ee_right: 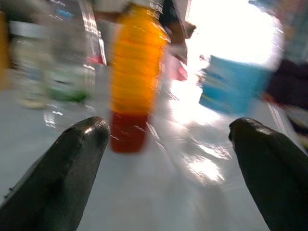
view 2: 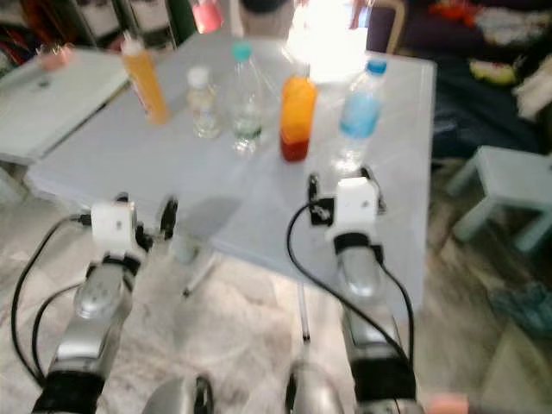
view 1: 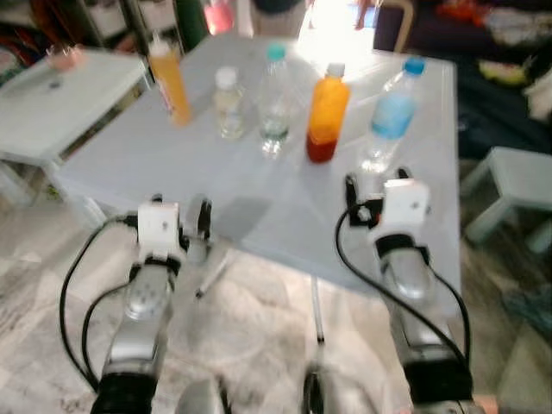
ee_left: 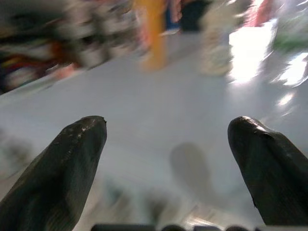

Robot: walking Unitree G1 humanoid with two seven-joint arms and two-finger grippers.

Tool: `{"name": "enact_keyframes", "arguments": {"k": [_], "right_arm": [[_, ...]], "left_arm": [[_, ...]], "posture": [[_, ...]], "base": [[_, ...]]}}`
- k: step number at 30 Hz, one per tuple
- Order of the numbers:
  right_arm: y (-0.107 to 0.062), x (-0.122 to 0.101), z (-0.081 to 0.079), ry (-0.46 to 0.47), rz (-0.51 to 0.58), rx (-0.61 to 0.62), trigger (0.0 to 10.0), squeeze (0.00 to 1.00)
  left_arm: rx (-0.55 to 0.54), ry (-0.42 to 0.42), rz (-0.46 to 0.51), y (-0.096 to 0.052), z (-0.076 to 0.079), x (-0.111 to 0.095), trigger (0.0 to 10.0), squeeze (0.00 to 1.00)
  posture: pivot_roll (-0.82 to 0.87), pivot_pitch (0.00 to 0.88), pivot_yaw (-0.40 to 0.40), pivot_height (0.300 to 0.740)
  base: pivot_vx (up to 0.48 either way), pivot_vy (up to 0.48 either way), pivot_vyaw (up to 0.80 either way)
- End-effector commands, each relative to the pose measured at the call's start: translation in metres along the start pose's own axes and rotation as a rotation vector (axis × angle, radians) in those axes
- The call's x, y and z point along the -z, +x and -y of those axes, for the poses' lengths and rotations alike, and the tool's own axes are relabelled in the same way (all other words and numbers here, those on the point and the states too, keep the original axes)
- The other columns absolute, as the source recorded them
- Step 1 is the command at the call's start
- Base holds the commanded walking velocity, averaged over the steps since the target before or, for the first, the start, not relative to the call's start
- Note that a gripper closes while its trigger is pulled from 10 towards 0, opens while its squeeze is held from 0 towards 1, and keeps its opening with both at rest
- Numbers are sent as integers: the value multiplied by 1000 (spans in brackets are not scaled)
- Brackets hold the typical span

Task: Restocking fridge

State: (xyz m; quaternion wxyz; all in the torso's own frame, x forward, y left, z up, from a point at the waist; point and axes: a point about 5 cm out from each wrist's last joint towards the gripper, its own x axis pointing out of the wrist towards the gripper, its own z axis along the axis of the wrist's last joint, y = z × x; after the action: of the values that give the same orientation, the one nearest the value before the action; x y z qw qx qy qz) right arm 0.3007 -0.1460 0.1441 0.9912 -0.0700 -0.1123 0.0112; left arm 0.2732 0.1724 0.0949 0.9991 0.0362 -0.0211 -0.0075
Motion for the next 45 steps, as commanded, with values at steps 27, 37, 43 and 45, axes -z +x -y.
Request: {"name": "enact_keyframes", "arguments": {"k": [27, 37, 43, 45], "right_arm": [[-31, 15, 8, 40, -100, 14, 10000, 0], [-68, 38, 23, -20, -192, 32, 10000, 0], [-64, 37, 23, -11, -184, 57, 10000, 0], [-66, 37, 23, -11, -186, 55, 10000, 0]], "left_arm": [[-73, -42, -134, -23, -4, 31, 10000, 0], [-87, -7, -87, -30, -10, 31, 10000, 0], [-83, -19, -44, -13, -9, 21, 10000, 0], [-80, -21, -41, -12, -9, 20, 10000, 0]], "posture": [[46, 17, -3, 740], [27, 0, 12, 740], [16, 0, 19, 740], [12, 0, 21, 740]], "base": [[0, 0, 0], [0, 0, 0], [0, 0, 0], [0, 0, 0]]}}
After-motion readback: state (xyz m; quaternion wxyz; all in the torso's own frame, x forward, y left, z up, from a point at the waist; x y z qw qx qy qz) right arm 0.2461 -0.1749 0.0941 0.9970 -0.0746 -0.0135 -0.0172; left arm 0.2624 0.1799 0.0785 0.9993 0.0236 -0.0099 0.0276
